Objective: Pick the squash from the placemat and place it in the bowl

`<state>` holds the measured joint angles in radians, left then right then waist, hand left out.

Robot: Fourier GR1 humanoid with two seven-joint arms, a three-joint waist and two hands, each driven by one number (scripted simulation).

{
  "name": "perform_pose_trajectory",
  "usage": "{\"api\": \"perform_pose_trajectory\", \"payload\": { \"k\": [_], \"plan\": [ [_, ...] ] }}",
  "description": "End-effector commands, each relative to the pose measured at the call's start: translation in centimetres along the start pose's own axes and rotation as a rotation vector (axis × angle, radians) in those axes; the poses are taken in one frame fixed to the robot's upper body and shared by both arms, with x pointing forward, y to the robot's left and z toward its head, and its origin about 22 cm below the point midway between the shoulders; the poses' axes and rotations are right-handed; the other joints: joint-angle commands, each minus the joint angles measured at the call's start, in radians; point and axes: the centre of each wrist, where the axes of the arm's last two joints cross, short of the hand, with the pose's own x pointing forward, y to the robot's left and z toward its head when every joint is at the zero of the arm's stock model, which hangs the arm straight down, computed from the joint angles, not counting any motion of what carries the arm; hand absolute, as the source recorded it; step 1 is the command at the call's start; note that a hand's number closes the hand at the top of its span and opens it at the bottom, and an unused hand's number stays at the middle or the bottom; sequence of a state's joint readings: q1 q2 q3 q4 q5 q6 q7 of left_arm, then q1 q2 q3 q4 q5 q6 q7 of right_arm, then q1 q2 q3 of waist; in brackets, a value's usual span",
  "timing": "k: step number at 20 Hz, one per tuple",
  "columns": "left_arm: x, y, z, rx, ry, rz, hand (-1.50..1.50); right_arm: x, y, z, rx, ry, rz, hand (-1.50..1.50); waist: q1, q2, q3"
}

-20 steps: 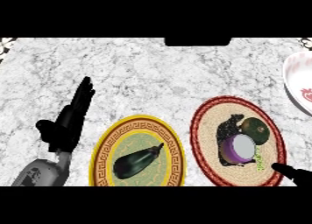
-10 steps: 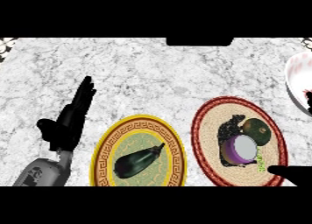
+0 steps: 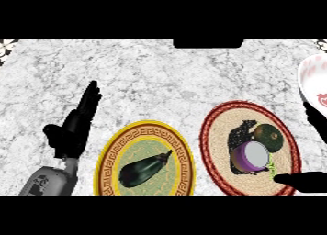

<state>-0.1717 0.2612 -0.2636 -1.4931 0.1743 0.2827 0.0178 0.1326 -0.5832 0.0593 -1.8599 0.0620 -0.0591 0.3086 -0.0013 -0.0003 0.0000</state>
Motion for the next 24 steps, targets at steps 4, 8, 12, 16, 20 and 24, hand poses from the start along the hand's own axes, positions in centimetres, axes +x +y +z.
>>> {"api": "perform_pose_trajectory", "payload": {
  "k": [4, 8, 12, 16, 20, 24],
  "plan": [
    [0.7, -0.7, -0.3, 0.008, 0.008, -0.006, 0.00, -0.5, -0.9, 0.0, -0.011, -0.055, -0.103, -1.50, -0.002, 0.000, 0.000],
    [2.4, -0.2, 0.3, 0.003, -0.010, 0.009, 0.00, -1.1, -2.0, 1.6, -0.002, -0.089, -0.138, -1.50, -0.003, -0.002, 0.000],
    [-0.5, 1.2, 0.8, -0.004, 0.004, 0.008, 0.00, -0.1, 1.6, 1.5, 0.019, -0.075, -0.185, -1.50, -0.002, 0.000, 0.000],
    [-0.2, 0.5, -0.5, -0.007, 0.006, -0.010, 0.00, -4.3, 1.7, 1.2, 0.043, -0.031, -0.220, -1.50, -0.002, 0.000, 0.000],
    [1.3, -1.4, 0.2, -0.011, -0.006, 0.004, 0.00, -3.0, 1.9, -0.7, 0.032, -0.037, -0.238, -1.50, 0.000, 0.000, 0.000],
    [-0.5, -0.5, -0.6, -0.014, 0.012, 0.005, 0.00, -4.5, 3.0, -0.6, 0.030, -0.024, -0.243, -1.50, -0.002, 0.000, 0.000]
  ]
}}
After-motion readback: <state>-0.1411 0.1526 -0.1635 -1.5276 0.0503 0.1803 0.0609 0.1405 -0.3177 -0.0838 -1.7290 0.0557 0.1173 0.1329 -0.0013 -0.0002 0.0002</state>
